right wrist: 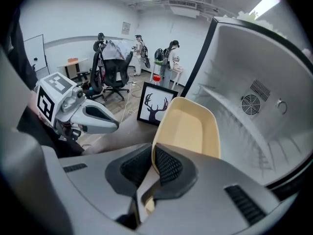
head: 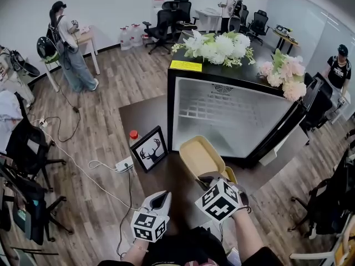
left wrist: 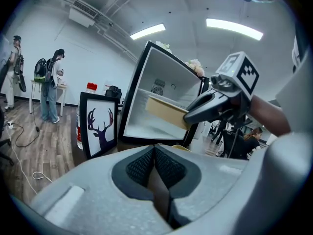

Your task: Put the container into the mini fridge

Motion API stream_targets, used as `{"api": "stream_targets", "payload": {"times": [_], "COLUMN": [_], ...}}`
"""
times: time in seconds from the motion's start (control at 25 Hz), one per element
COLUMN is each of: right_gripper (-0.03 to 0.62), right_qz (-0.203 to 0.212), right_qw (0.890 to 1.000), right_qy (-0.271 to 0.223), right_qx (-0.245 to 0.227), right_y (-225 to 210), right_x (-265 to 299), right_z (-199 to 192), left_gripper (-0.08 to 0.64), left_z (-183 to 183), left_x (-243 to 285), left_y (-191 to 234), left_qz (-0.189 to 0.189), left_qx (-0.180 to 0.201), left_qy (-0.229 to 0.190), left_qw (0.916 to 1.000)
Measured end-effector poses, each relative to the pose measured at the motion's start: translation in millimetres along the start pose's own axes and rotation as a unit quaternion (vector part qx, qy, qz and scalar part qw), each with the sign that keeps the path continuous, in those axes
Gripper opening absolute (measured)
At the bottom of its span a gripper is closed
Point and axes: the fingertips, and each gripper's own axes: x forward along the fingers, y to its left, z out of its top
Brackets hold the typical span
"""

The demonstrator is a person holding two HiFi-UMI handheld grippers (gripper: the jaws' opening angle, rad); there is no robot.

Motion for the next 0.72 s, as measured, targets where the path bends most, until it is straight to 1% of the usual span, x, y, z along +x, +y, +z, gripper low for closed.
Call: {"api": "stream_targets", "payload": {"times": [0.12,0.4,0.52,0.72], "right_gripper": [0.026,0.026,0.027,0.026], "right_qz": [-0.014,-0.040,-0.053,-0.051], "right_qw": [1.000,0.998,0.997,0.997], "right_qy": [-0.006,-0.002,-0.005,-0.005], "right_qx": [-0.012,-0.052,-0.058,-0.050], "right_y": [-17,-51,-71,-105], "right_x": [-10,-33,-41,-44], "right_z": [10,28,38,52], "left_gripper": [0.009,0.009,0.009,0.009], "left_z": [-1,4,4,6], "left_x": [0,-2,-2,-1], "left_y": [0,2,3,3], "left_qz": [0.002,0.009,0.012,0.017], "left_qx": [0.001,0.002,0.001,-0.001], "left_qy": [0.001,-0.006,-0.005,-0.007], "left_qw": [1.0000,0.9999,0.9999,0.9998]}}
